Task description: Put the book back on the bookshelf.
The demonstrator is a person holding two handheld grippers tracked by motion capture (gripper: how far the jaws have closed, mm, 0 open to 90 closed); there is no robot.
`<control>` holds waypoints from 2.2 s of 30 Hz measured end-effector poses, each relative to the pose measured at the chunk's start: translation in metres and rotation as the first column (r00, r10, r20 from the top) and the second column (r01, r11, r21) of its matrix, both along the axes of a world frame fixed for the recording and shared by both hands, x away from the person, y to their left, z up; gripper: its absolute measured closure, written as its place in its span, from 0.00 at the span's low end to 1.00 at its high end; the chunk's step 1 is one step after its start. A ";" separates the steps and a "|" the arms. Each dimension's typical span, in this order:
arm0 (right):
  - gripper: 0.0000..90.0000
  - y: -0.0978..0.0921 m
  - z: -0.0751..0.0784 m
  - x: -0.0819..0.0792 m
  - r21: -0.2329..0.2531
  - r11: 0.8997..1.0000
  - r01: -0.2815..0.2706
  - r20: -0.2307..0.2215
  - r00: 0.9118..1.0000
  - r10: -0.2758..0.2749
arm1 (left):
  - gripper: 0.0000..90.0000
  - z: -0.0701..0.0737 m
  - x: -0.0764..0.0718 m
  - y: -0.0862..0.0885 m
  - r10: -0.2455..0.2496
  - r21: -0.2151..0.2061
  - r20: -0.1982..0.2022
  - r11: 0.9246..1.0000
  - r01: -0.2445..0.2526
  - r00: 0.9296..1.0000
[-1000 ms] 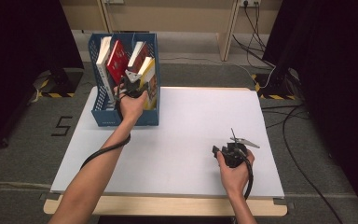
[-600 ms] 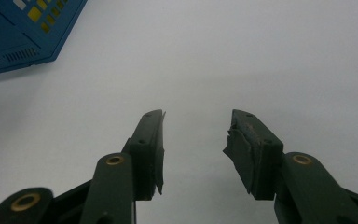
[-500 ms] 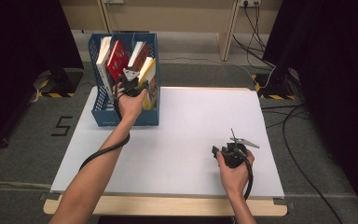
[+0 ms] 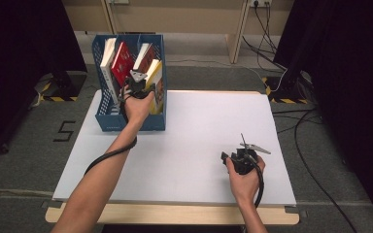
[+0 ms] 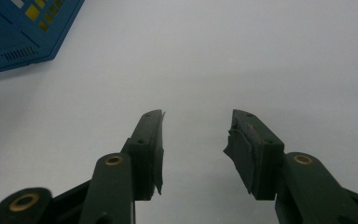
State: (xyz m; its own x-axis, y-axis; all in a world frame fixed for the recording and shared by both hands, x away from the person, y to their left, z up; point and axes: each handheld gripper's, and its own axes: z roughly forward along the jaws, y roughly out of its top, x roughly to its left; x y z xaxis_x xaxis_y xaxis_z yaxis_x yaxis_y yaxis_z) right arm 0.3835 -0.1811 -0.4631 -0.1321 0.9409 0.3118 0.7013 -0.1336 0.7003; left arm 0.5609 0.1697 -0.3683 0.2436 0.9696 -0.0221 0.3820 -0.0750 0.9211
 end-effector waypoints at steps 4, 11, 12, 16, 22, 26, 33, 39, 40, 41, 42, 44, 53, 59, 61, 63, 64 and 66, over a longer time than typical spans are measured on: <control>0.61 0.000 -0.001 0.001 -0.002 1.000 -0.004 -0.001 1.000 0.004 | 0.83 0.001 0.001 0.000 0.010 -0.012 -0.009 1.000 -0.010 1.000; 0.61 0.000 -0.001 0.001 -0.004 1.000 -0.004 0.001 1.000 0.004 | 0.84 0.000 0.002 0.000 0.030 -0.029 0.018 0.999 -0.030 0.999; 0.61 0.000 -0.001 0.001 -0.007 1.000 -0.004 -0.001 1.000 0.004 | 0.84 0.001 0.003 -0.001 0.033 -0.026 0.024 0.999 -0.032 0.999; 0.61 -0.001 -0.002 0.002 -0.004 1.000 -0.006 0.002 1.000 0.006 | 0.84 0.007 0.007 -0.004 0.039 -0.021 0.044 0.999 -0.038 0.998; 0.61 -0.002 -0.001 0.002 -0.002 1.000 -0.004 0.002 1.000 0.004 | 0.84 0.010 0.016 -0.005 0.049 -0.025 0.043 0.999 -0.048 0.998; 0.61 -0.002 -0.001 0.002 -0.001 1.000 -0.005 0.005 1.000 0.005 | 0.84 0.006 0.019 -0.006 0.049 -0.022 0.049 0.999 -0.048 0.998; 0.61 -0.002 -0.001 0.002 0.002 1.000 -0.002 0.002 1.000 0.002 | 0.84 -0.003 0.027 -0.009 0.058 -0.019 0.054 0.998 -0.057 0.997; 0.61 -0.002 -0.001 0.002 0.003 1.000 -0.005 0.001 1.000 0.005 | 0.84 -0.008 0.031 -0.012 0.059 -0.012 0.075 0.998 -0.058 0.995; 0.61 -0.003 -0.001 0.002 -0.001 1.000 -0.005 0.004 1.000 0.005 | 0.84 -0.008 0.032 -0.012 0.060 -0.013 0.080 0.998 -0.059 0.995; 0.61 -0.002 -0.001 0.001 0.004 1.000 -0.001 0.001 1.000 0.001 | 0.84 -0.009 0.032 -0.013 0.062 -0.013 0.084 0.998 -0.061 0.995; 0.61 -0.003 -0.001 0.002 0.003 1.000 -0.001 0.003 1.000 0.001 | 0.83 -0.009 0.033 -0.013 0.060 -0.013 0.086 0.998 -0.059 0.994; 0.61 -0.003 -0.001 0.001 0.003 1.000 -0.005 0.003 1.000 0.005 | 0.83 -0.009 0.034 -0.014 0.062 -0.010 0.090 0.998 -0.061 0.994; 0.61 0.000 -0.002 0.001 0.002 1.000 -0.008 -0.003 1.000 0.008 | 0.82 -0.008 0.034 -0.014 0.053 0.014 0.080 0.998 -0.054 0.995; 0.61 0.000 -0.003 0.001 0.004 1.000 -0.009 -0.013 1.000 0.009 | 0.76 0.000 0.019 -0.009 0.047 0.024 0.125 0.998 -0.051 0.991; 0.61 0.000 -0.003 0.001 0.003 1.000 -0.012 -0.015 1.000 0.012 | 0.74 0.003 0.010 -0.005 0.051 -0.006 0.133 0.999 -0.050 0.990; 0.61 0.000 -0.003 0.001 0.001 1.000 -0.015 -0.011 1.000 0.015 | 0.74 0.004 -0.003 -0.003 0.038 0.007 0.143 0.999 -0.039 0.989; 0.61 0.001 -0.003 0.001 0.002 1.000 -0.015 -0.012 1.000 0.015 | 0.74 0.004 -0.008 -0.001 0.035 -0.002 0.140 0.999 -0.035 0.990; 0.61 0.001 -0.003 0.001 0.000 1.000 -0.018 -0.009 1.000 0.018 | 0.77 0.001 -0.016 0.003 0.038 -0.019 0.130 0.999 -0.036 0.991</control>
